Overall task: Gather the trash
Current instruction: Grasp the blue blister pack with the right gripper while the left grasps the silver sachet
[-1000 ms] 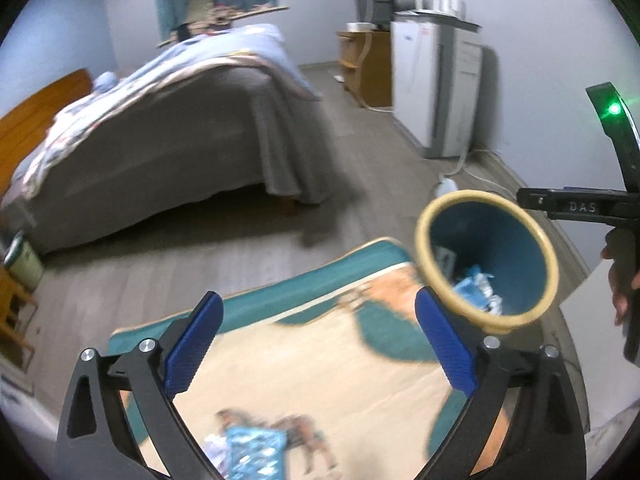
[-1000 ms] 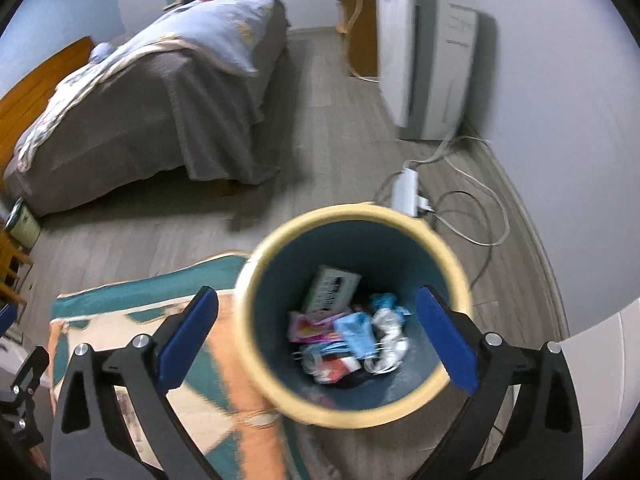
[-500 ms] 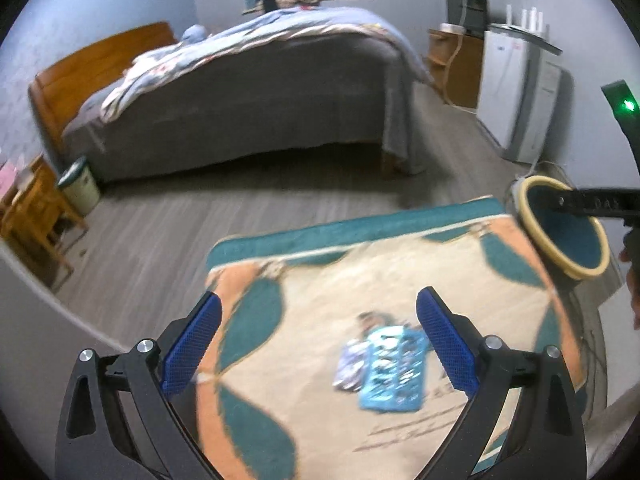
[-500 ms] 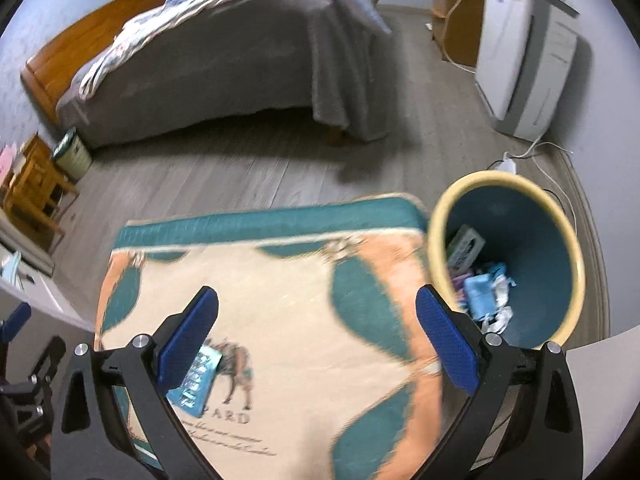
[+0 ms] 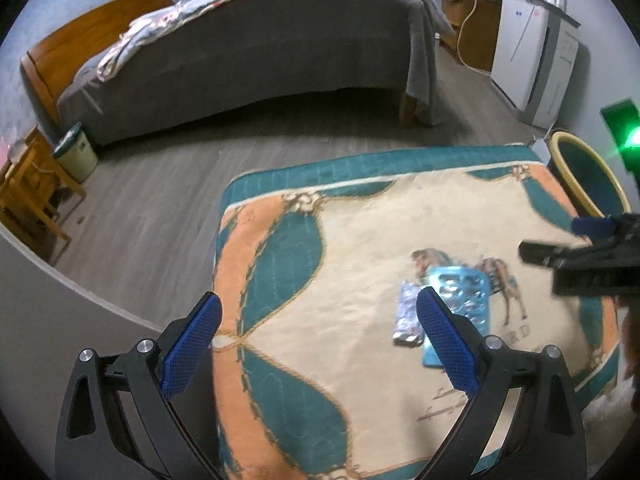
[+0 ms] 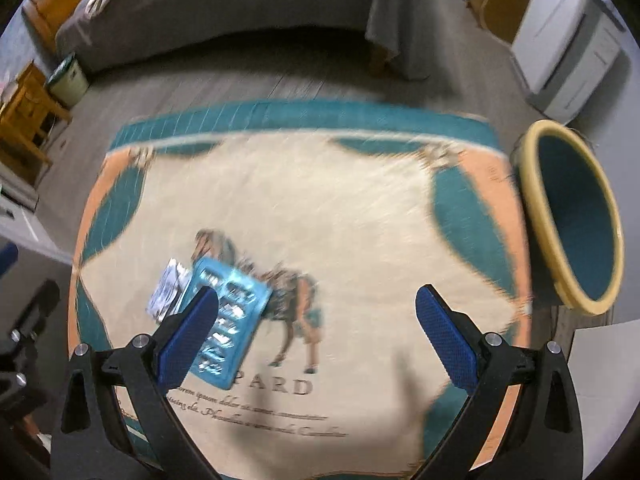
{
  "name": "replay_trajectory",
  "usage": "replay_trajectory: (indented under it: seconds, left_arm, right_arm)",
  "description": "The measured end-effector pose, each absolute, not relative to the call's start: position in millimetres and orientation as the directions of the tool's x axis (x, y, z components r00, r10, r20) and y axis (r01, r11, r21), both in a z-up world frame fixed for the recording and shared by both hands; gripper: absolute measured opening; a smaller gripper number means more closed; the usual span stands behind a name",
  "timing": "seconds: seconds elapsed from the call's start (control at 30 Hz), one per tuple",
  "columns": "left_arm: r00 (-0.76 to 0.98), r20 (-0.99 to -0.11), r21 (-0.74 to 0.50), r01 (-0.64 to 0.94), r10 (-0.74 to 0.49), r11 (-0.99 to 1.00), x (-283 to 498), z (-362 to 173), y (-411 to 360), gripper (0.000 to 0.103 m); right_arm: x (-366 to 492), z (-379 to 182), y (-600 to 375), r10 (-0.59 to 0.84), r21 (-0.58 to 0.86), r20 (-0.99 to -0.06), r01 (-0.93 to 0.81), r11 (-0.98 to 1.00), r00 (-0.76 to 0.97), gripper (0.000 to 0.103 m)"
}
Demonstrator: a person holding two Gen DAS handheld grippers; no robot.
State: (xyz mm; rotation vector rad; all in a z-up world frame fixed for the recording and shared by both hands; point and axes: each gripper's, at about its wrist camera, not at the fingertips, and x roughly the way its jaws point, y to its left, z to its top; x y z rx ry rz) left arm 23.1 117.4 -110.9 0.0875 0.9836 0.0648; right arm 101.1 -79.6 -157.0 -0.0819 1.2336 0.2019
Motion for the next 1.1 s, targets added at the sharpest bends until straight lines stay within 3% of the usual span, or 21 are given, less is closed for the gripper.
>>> replay_trajectory:
  seconds: [0.13, 0.57, 0.9, 1.1]
  left_arm:
    - [0.523, -0.848, 0.089, -0.023, 0.088, 0.996, 24, -121, 129, 0.097]
    - [0.483, -0.873, 0.074, -0.006, 0.068, 0.997, 26, -138, 145, 0.095]
    - [0.447, -0.893, 0.080, 0.055, 0.047, 0.995, 38, -153, 122, 0.094]
    - [0.406, -0.914, 0.070, 0.109, 0.020, 0.992, 49, -168, 98, 0.087]
  right_arm:
    - [97, -180, -54, 0.116, 0.053, -0.958, -0.237, 0.970, 0.262, 0.096]
    - [100, -215, -27, 0.181, 0.151, -0.974, -0.210, 0.966, 0.134, 0.060]
    - [107, -186, -46, 0.284, 0.250, -0.939, -0.183, 0.951, 0.195, 0.014]
    - [112, -170, -58, 0.295, 0.250, -0.927, -0.206, 0.946, 0.231, 0.009]
